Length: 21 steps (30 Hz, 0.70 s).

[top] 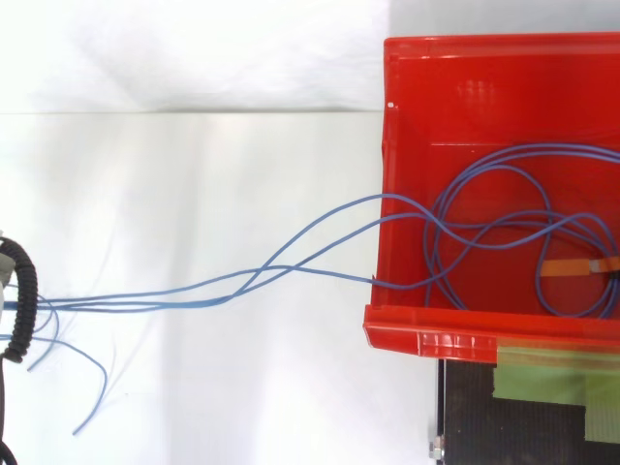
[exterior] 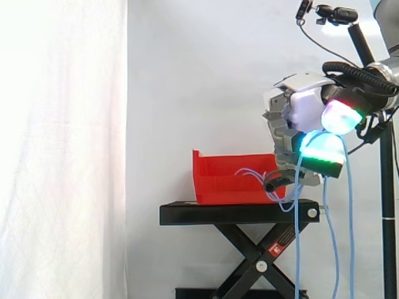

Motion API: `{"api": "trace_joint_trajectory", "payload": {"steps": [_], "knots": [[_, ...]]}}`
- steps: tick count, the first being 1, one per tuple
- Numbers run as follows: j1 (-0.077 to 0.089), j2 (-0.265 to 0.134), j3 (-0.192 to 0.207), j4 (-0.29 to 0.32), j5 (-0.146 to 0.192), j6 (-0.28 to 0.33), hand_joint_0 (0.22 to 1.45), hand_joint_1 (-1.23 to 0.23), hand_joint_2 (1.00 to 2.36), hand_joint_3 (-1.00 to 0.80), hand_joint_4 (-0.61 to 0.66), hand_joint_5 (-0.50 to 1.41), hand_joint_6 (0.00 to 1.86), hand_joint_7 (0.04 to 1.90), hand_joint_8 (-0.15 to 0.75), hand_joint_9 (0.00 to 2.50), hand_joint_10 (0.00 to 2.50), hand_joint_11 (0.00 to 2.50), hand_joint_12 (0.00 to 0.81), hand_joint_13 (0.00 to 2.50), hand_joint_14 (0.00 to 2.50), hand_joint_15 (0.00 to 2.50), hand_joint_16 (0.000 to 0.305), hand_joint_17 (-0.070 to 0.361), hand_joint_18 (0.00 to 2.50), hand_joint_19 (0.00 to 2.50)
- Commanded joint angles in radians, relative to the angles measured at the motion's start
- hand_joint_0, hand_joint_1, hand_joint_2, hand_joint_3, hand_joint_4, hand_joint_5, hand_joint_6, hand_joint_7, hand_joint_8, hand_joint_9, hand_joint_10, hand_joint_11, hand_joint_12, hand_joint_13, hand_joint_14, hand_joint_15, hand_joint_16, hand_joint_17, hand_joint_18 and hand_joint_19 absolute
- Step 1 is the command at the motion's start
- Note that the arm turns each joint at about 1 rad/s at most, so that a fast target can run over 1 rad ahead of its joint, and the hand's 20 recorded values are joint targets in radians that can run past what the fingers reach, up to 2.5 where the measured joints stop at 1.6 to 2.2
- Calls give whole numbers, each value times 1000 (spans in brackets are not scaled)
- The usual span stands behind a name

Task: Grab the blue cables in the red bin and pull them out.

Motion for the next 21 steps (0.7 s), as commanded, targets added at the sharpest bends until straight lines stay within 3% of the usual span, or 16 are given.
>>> {"api": "trace_joint_trajectory", "payload": {"steps": [1, 8, 14, 21], "knots": [[0, 0, 0, -35, 0, 2, 820, -958, 1000, -1000, 126, 770, 669, 670, 242, 1024, 27, 1062, 285, 1351, 444, 1663, 46, 102, 963, 1030], [4, 1, 0, -118, -3, 3, 852, -970, 1000, -1000, 128, 720, 865, 599, 242, 1037, 27, 1097, 279, 1348, 438, 1672, 44, 99, 959, 1037], [5, 1, 0, -148, -2, 32, 878, -964, 1000, -1000, 119, 699, 907, 578, 239, 1036, 27, 1117, 283, 1351, 436, 1680, 44, 98, 961, 1039], [10, 1, 0, -194, -2, 94, 875, -951, 1000, -1000, 126, 716, 717, 614, 239, 1033, 27, 1113, 278, 1349, 429, 1675, 44, 98, 963, 1040]]}}
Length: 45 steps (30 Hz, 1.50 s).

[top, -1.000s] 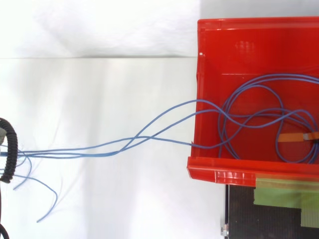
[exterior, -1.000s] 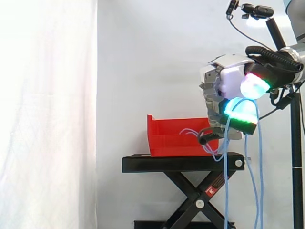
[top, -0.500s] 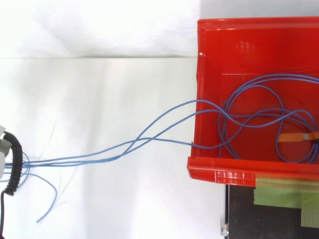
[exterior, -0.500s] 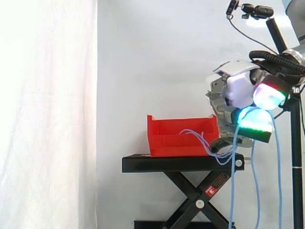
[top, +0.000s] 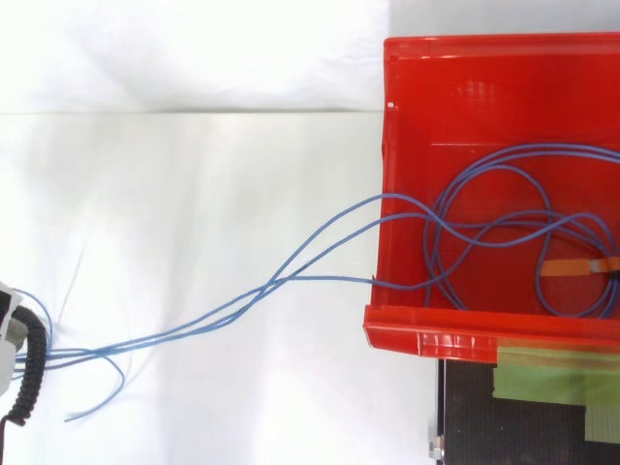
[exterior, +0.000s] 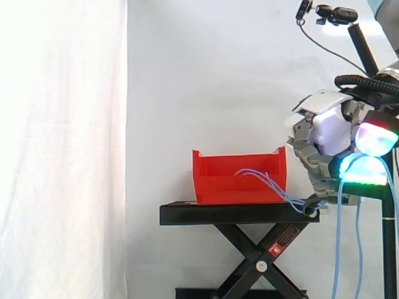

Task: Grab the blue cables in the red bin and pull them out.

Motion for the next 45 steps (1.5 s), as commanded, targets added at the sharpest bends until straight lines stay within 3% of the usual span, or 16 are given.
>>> {"api": "trace_joint_trajectory", "payload": {"steps": [1, 6, 12, 27, 33, 45], "knots": [[2, -1, -1, -16, 0, 27, 878, -956, 1000, -1000, 121, 710, 671, 631, 235, 1027, 26, 1108, 278, 1348, 430, 1686, 44, 98, 963, 1040], [4, 0, -1, -17, 0, 38, 888, -977, 1000, -1000, 123, 692, 676, 622, 237, 1017, 26, 1111, 281, 1341, 417, 1693, 44, 98, 962, 1031], [5, 0, -1, -34, 0, 92, 889, -1000, 1000, -1000, 130, 664, 704, 601, 236, 1009, 27, 1110, 281, 1337, 418, 1693, 44, 99, 958, 1030], [10, 0, 1, -54, 0, 102, 887, -1033, 1000, -1000, 133, 593, 784, 539, 231, 971, 25, 1103, 280, 1305, 435, 1681, 44, 100, 944, 1030], [11, -1, -1, -59, 0, 107, 842, -957, 1000, -1000, 130, 596, 774, 534, 236, 971, 26, 1092, 290, 1302, 470, 1662, 44, 100, 942, 1030], [13, 0, -1, -59, 0, 107, 772, -843, 1000, -1000, 158, 659, 466, 623, 248, 958, 25, 1067, 298, 1292, 459, 1615, 47, 105, 944, 1029]]}}
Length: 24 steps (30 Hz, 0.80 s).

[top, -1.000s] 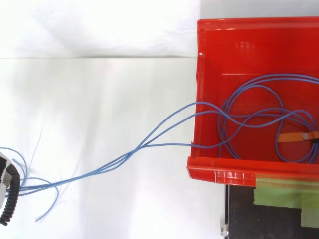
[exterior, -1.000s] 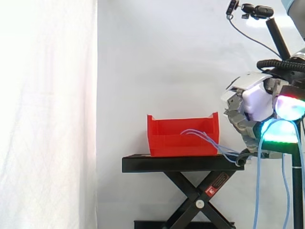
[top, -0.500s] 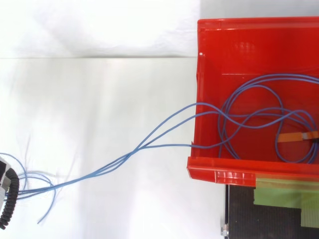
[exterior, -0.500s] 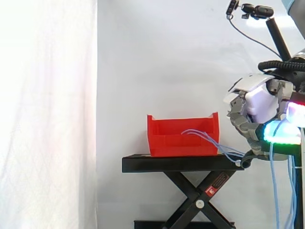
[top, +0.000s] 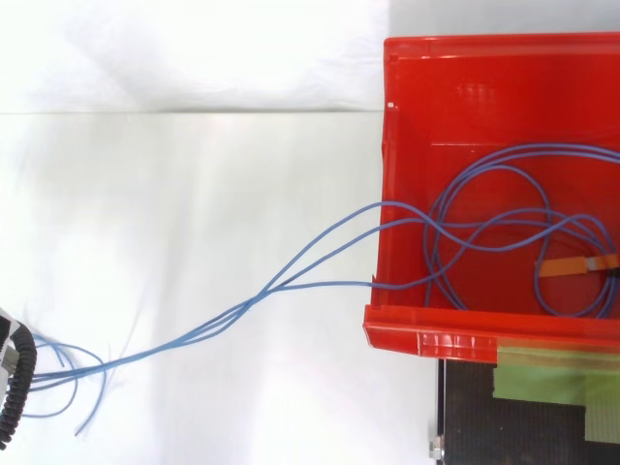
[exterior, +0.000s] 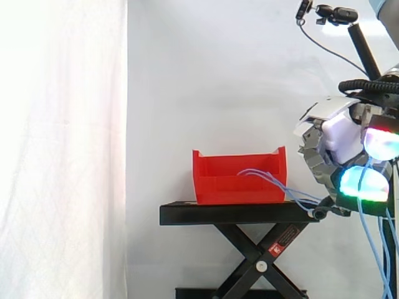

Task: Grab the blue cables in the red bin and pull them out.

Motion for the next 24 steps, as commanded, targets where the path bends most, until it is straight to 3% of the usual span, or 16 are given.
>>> {"api": "trace_joint_trajectory", "payload": {"steps": [1, 8, 20, 24], "knots": [[1, -1, 0, 1, 0, 0, 770, -836, 1000, -1000, 153, 661, 456, 631, 249, 956, 25, 1074, 298, 1295, 454, 1609, 47, 106, 945, 1021], [1, -1, 1, 1, 0, 0, 764, -796, 1000, -1000, 170, 714, 391, 683, 250, 968, 25, 1076, 298, 1301, 406, 1605, 47, 106, 941, 1019], [1, 1, 0, 1, 0, 0, 773, -810, 1000, -1000, 169, 752, 599, 654, 254, 990, 25, 1090, 300, 1320, 371, 1629, 47, 105, 936, 1032], [2, 1, 1, -1, 0, 0, 799, -846, 1000, -1000, 161, 725, 824, 595, 252, 1000, 25, 1088, 292, 1329, 343, 1650, 46, 103, 938, 1028]]}}
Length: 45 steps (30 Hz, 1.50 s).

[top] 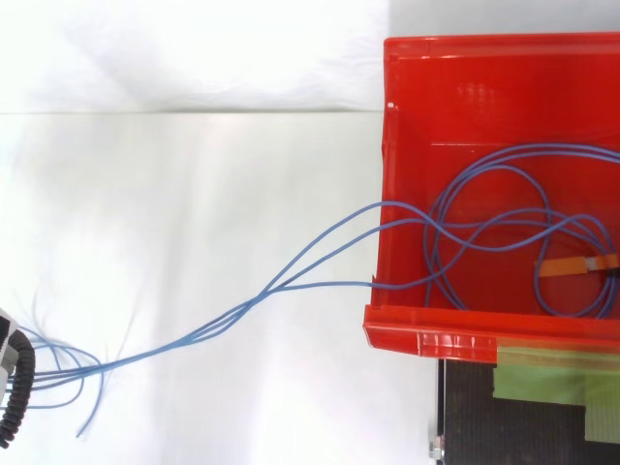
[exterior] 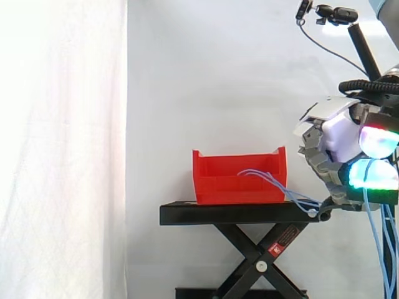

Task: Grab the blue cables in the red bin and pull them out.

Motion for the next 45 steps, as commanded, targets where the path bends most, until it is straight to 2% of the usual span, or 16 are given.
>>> {"api": "trace_joint_trajectory", "payload": {"steps": [1, 7, 13, 18, 22, 24, 27, 29, 30, 31, 32, 34, 39, 41, 42, 45], "knots": [[0, 0, 0, 0, 0, 0, 811, -853, 1000, -1000, 151, 718, 896, 577, 249, 1003, 26, 1104, 282, 1330, 328, 1662, 45, 101, 935, 1031], [1, 1, 1, -3, 0, 0, 885, -879, 1000, -1000, 116, 659, 1140, 552, 237, 1021, 26, 1115, 279, 1346, 298, 1678, 43, 97, 936, 1037], [1, 1, 0, -9, 0, 2, 915, -885, 1000, -1000, 100, 598, 1278, 504, 237, 1014, 27, 1141, 282, 1346, 291, 1694, 44, 98, 943, 1023], [1, 0, 0, -9, 0, 21, 927, -914, 1000, -1000, 82, 577, 1323, 499, 234, 1000, 25, 1141, 278, 1344, 291, 1683, 43, 97, 944, 1026], [1, 0, 0, 2, 1, 118, 928, -921, 1000, -1000, 73, 566, 1351, 494, 237, 999, 26, 1140, 280, 1340, 292, 1701, 43, 98, 945, 1023], [1, 0, 0, 11, 5, 140, 928, -923, 1000, -1000, 71, 563, 1363, 484, 238, 995, 25, 1139, 280, 1339, 293, 1697, 43, 97, 944, 1024], [1, 0, -2, 46, 35, 184, 931, -923, 1000, -1000, 63, 558, 1385, 471, 240, 994, 25, 1132, 287, 1339, 295, 1694, 43, 97, 943, 1025], [3, 0, 0, 104, 83, 201, 932, -924, 1000, -1000, 63, 556, 1392, 474, 239, 993, 25, 1134, 286, 1336, 290, 1704, 43, 97, 944, 1023], [3, 0, 0, 104, 83, 201, 933, -924, 1000, -1000, 62, 555, 1401, 459, 239, 993, 26, 1134, 278, 1337, 288, 1689, 43, 97, 944, 1026], [3, 0, -2, 141, 126, 215, 933, -924, 1000, -1000, 60, 554, 1404, 458, 239, 992, 25, 1148, 280, 1338, 294, 1682, 43, 97, 944, 1024], [3, 0, -2, 141, 126, 215, 934, -923, 1000, -1000, 56, 553, 1409, 455, 240, 993, 25, 1148, 280, 1337, 294, 1691, 43, 97, 943, 1024], [3, 0, -3, 170, 176, 238, 936, -925, 1000, -1000, 60, 551, 1414, 458, 239, 993, 25, 1136, 278, 1336, 292, 1688, 43, 98, 942, 1023], [6, 0, -41, 201, 261, 321, 940, -926, 1000, -1000, 48, 548, 1431, 444, 241, 992, 24, 1149, 281, 1335, 291, 1695, 43, 98, 945, 1023], [7, 0, -54, 209, 279, 348, 945, -924, 1000, -1000, 50, 547, 1434, 448, 242, 990, 25, 1144, 287, 1337, 296, 1681, 43, 97, 943, 1026], [9, 0, -65, 223, 299, 377, 946, -924, 1000, -1000, 47, 546, 1434, 447, 242, 990, 25, 1146, 284, 1336, 294, 1694, 43, 97, 944, 1026], [10, 0, -75, 246, 328, 396, 947, -922, 1000, -1000, 49, 546, 1437, 445, 240, 991, 25, 1146, 280, 1338, 295, 1683, 43, 98, 945, 1025]]}}
